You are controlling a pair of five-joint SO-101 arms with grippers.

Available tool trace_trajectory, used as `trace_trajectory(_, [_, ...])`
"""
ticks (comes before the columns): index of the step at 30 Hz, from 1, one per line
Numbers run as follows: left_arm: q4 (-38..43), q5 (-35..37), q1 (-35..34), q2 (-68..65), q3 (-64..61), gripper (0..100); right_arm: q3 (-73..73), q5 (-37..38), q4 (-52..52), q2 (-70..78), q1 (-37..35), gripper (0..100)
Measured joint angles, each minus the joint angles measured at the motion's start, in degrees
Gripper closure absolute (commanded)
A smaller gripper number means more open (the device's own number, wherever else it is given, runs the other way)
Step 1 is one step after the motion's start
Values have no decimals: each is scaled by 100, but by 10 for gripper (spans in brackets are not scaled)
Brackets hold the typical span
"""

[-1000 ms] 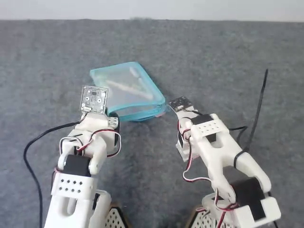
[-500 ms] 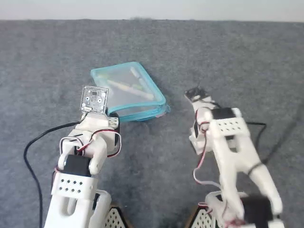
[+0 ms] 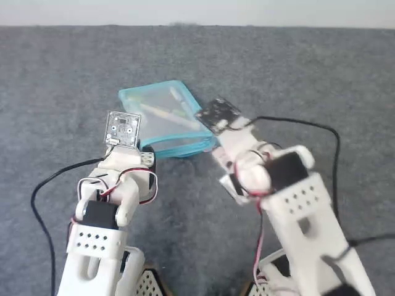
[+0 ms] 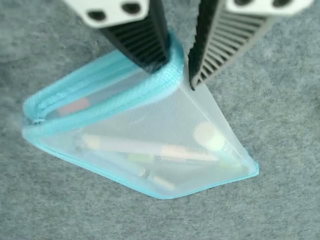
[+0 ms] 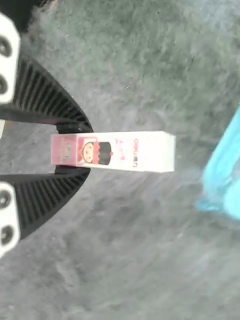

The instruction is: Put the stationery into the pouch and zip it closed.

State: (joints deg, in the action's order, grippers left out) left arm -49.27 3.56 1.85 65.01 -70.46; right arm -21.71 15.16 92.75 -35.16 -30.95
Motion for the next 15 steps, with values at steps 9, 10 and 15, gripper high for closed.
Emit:
trace_trajectory(9, [70, 0, 18, 0, -123, 988, 1371, -44, -123, 2242, -686, 991])
trace_trajectory(10, [105, 0, 18, 0, -123, 988, 1521, -44, -123, 2453, -730, 991])
trace_trajectory(15, [141, 0, 53, 0, -123, 988, 2312, -44, -79, 3464, -897, 991])
